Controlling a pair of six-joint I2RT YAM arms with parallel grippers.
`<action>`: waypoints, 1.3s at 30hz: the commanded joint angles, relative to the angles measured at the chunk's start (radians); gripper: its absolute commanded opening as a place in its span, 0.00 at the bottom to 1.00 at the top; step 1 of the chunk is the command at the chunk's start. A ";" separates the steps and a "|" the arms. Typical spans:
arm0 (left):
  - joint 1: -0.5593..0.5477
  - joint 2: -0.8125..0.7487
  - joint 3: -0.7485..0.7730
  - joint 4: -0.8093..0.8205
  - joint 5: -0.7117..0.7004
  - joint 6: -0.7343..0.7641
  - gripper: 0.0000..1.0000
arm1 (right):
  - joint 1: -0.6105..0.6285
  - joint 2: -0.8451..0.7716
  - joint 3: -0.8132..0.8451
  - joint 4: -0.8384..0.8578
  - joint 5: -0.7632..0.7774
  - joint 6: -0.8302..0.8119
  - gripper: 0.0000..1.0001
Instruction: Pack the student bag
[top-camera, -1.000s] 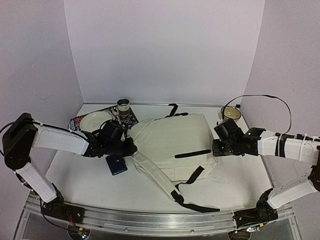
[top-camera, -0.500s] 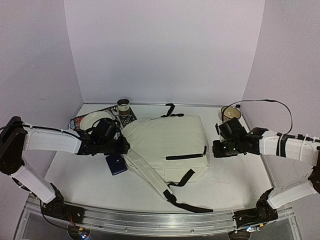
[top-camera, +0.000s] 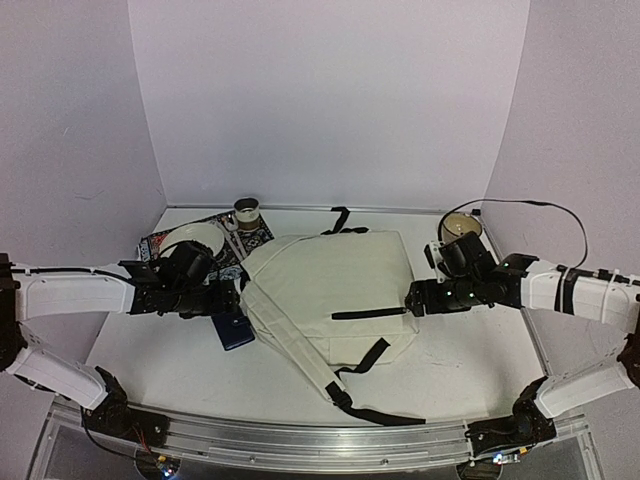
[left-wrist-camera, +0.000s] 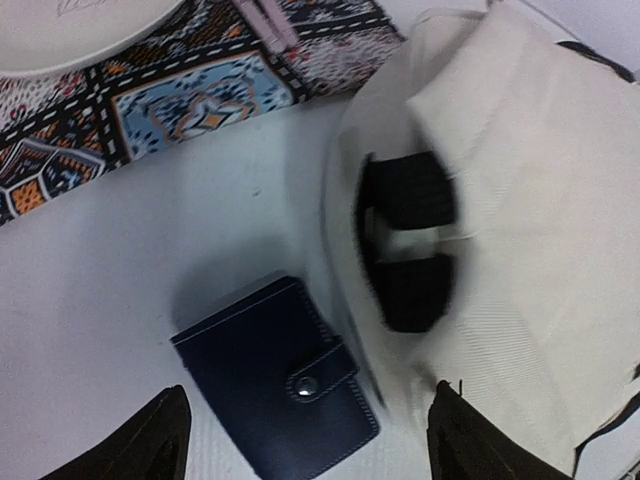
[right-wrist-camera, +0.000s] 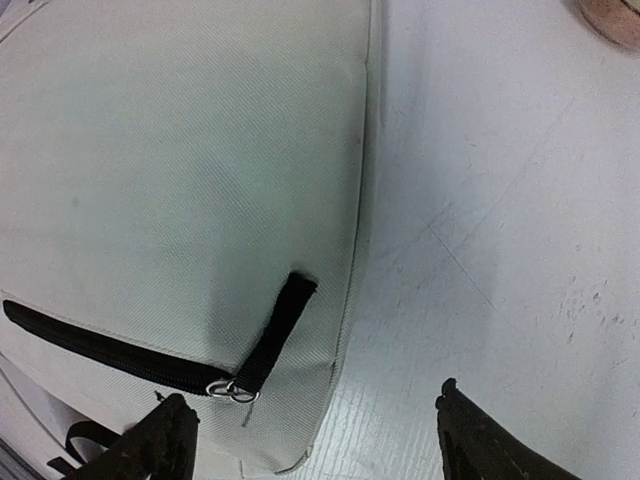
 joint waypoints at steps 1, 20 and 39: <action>0.065 0.001 -0.043 -0.059 0.046 -0.049 0.85 | 0.002 -0.031 0.025 -0.012 0.031 -0.015 0.90; 0.096 0.233 -0.024 0.030 0.285 -0.242 0.62 | 0.001 -0.125 -0.075 0.095 0.024 -0.012 0.94; 0.096 0.186 -0.047 -0.028 0.217 -0.237 0.00 | 0.001 -0.122 -0.089 0.120 -0.026 -0.040 0.95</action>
